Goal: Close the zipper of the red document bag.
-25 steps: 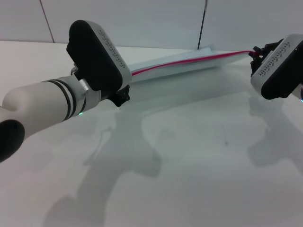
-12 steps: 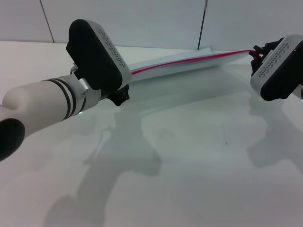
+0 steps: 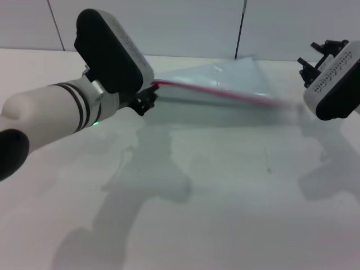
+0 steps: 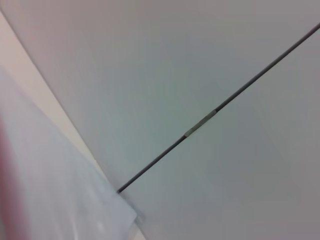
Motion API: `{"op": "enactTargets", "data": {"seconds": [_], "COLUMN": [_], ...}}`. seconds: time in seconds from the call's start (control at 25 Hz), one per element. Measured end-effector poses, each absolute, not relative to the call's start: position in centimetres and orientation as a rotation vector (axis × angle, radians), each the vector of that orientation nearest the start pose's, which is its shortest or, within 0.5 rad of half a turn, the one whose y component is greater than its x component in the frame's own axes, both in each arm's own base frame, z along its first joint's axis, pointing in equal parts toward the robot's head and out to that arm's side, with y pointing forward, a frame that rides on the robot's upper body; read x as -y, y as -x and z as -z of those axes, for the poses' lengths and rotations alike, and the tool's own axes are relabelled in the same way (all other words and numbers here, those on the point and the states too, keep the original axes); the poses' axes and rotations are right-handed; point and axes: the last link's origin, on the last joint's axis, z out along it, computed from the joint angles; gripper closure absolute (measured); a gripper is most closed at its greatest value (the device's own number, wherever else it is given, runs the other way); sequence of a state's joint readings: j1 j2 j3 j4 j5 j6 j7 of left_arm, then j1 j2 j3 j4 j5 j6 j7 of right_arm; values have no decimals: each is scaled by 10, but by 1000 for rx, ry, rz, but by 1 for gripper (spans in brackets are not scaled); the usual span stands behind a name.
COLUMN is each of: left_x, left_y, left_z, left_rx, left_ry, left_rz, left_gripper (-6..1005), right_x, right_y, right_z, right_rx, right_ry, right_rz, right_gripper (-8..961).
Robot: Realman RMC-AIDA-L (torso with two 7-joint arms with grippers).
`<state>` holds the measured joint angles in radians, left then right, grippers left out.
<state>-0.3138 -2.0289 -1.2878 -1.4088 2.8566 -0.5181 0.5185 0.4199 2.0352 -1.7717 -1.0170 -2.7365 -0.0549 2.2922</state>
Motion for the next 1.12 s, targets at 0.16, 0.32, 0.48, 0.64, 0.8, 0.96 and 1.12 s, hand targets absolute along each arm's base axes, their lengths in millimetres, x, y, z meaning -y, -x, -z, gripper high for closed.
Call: {"op": "enactTargets", "data": {"seconds": [0.16, 0.32, 0.48, 0.64, 0.8, 0.96, 1.12], "left_x": [-377, -378, -379, -380, -380, -379, -379], "left_y": [181, 182, 181, 179, 177, 176, 179], "left_z": [27, 26, 26, 24, 18, 4, -9], "left_rx": [169, 180, 185, 183, 182, 187, 210], "left_ry": [2197, 2194, 2190, 2177, 2126, 2012, 1835], "left_rz": [-126, -121, -111, -86, 5, 190, 467], "left_gripper": [717, 539, 377, 259, 209, 212, 215], "right_x": [-416, -416, -417, -417, -414, -408, -400], "right_y": [-222, -221, -221, -220, -217, -206, -203], "right_z": [17, 17, 16, 16, 12, 9, 10], "right_rx": [73, 73, 68, 58, -1, -103, -196], "right_ry": [2002, 2001, 1998, 1995, 1951, 1863, 1746], "right_rz": [128, 124, 122, 107, 1, -218, -398], "right_gripper": [678, 563, 535, 535, 536, 537, 538]}}
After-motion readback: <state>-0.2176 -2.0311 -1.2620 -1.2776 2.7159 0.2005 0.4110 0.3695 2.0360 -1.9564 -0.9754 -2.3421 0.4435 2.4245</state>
